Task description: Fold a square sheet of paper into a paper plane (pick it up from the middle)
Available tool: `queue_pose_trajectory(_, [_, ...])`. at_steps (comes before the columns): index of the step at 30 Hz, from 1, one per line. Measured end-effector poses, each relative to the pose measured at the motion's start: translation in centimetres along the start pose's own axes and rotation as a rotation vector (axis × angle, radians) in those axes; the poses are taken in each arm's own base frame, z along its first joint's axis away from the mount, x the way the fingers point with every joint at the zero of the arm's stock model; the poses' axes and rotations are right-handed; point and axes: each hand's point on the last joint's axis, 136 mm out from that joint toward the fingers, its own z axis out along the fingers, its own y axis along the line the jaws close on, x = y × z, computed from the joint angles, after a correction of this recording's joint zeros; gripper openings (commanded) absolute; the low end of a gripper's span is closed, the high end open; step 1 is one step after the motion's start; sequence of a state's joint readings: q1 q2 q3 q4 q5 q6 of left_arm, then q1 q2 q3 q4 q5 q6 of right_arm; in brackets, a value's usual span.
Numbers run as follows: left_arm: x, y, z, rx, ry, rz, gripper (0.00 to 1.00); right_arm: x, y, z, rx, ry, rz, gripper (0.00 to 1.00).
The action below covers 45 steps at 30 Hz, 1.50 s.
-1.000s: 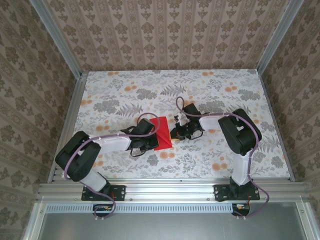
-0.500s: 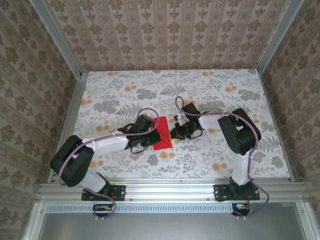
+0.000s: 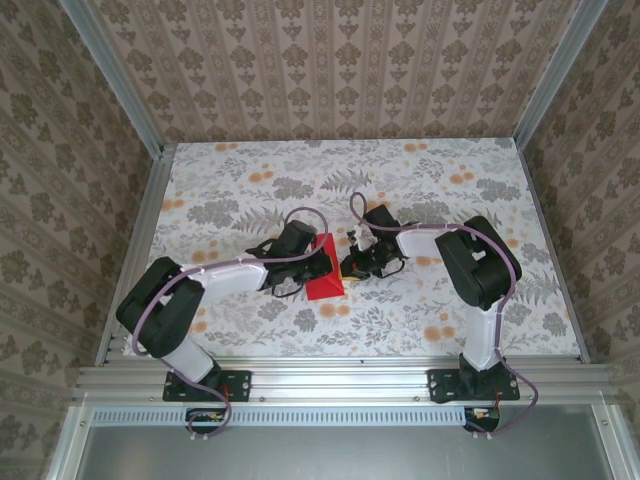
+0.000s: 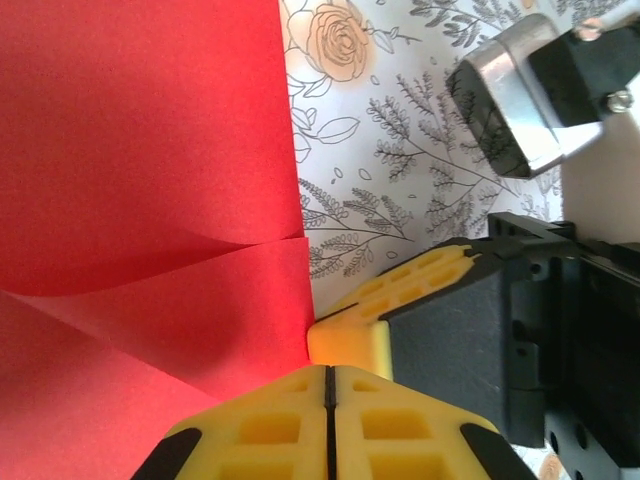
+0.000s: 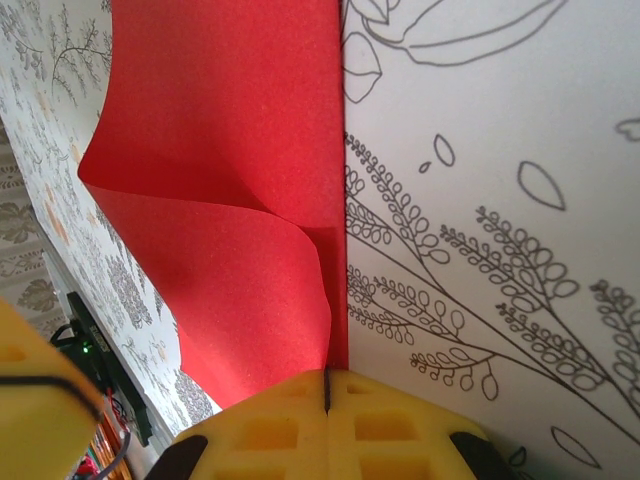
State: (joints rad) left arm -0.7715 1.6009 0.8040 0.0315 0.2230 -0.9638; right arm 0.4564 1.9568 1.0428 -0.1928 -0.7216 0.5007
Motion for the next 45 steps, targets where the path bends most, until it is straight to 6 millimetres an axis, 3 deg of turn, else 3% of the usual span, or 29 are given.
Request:
queue_pose_trajectory(25, [0.5,2.1,1.8,-0.067,0.021,-0.008,0.07,0.0,0.0,0.0,0.016,0.020,0.019,0.00])
queue_pose_trajectory(45, [0.5,2.3,2.1,-0.073,0.018,-0.008,0.07,0.0,-0.1,0.0,0.024,0.030,0.028,0.02])
